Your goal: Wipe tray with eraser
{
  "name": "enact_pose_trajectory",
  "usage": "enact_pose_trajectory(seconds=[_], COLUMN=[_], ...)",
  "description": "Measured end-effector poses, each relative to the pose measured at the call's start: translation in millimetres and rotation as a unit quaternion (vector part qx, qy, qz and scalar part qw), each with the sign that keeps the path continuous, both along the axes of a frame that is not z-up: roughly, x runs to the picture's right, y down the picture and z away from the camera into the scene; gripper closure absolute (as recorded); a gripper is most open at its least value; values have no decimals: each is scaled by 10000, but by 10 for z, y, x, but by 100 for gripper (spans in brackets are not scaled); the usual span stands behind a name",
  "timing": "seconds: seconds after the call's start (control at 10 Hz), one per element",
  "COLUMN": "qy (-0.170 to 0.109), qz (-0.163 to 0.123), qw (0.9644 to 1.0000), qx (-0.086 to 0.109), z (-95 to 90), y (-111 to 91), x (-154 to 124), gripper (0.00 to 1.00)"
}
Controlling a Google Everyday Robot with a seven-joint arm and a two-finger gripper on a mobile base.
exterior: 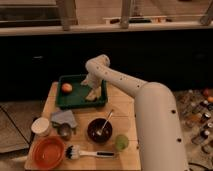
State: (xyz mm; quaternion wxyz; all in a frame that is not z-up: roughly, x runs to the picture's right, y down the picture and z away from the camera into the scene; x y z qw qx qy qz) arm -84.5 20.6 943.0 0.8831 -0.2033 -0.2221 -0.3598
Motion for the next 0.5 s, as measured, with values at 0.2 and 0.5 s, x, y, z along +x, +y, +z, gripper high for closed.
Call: enact_pose_trajectory(seconds=[0.2, 0.5], qy=[92, 156], qz=[55, 83], qw=[9999, 9993], qx=[-132, -339], z=[152, 346], y=[73, 204], x=[37, 12], gripper=[23, 48])
